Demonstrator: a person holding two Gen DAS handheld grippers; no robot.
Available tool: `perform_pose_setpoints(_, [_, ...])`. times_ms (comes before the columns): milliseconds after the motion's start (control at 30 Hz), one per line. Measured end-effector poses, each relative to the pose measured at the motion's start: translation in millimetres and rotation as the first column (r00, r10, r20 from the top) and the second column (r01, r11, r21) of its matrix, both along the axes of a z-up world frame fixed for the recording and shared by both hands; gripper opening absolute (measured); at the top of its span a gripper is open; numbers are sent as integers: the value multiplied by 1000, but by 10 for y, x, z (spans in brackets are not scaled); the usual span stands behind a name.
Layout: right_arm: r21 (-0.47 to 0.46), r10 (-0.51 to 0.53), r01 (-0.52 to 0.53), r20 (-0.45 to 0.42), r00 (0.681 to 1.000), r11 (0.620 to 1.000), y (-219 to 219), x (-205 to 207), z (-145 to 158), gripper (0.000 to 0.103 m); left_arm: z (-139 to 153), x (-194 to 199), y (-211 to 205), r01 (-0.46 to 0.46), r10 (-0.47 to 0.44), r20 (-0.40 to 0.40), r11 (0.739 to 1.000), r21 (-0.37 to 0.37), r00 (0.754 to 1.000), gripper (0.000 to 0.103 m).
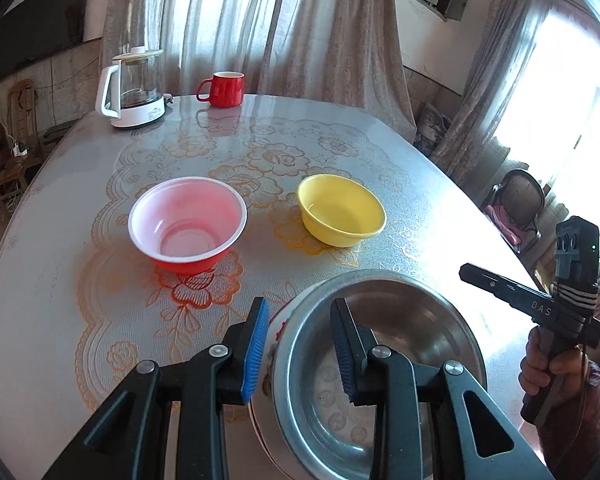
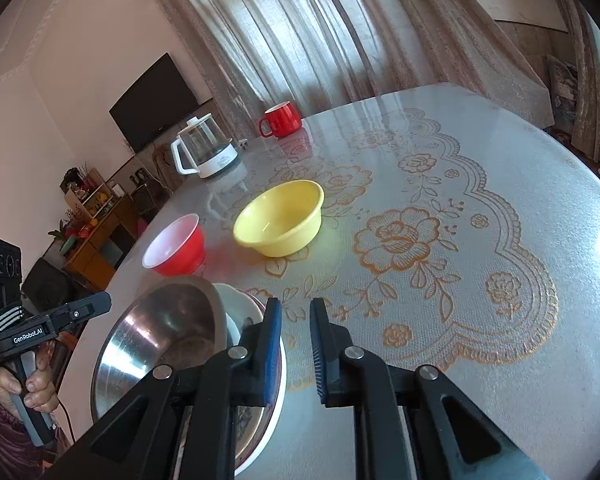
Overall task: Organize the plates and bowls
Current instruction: 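Move both tools to the rim of the yellow bowl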
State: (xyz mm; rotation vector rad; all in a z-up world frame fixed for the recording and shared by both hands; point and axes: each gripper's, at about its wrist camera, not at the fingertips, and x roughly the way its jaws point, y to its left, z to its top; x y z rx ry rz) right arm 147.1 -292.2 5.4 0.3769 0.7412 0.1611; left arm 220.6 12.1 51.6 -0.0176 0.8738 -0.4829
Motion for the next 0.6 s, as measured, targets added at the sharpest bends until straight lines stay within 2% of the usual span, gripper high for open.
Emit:
perform_pose_setpoints(200, [72, 55, -52, -41, 998, 996, -74, 431, -117, 15, -44, 405, -228, 45, -45, -58, 999, -4, 997, 29])
perform_pose_setpoints(467, [136, 56, -47, -58, 997, 990, -177, 901, -251, 16, -148, 916, -603, 106, -108, -138, 994, -24, 985, 24])
perform_pose_setpoints(600, [173, 42, -34, -44, 998, 984, -244, 1048, -298, 19, -255, 1187, -693, 80, -89, -211, 996, -50, 973, 24])
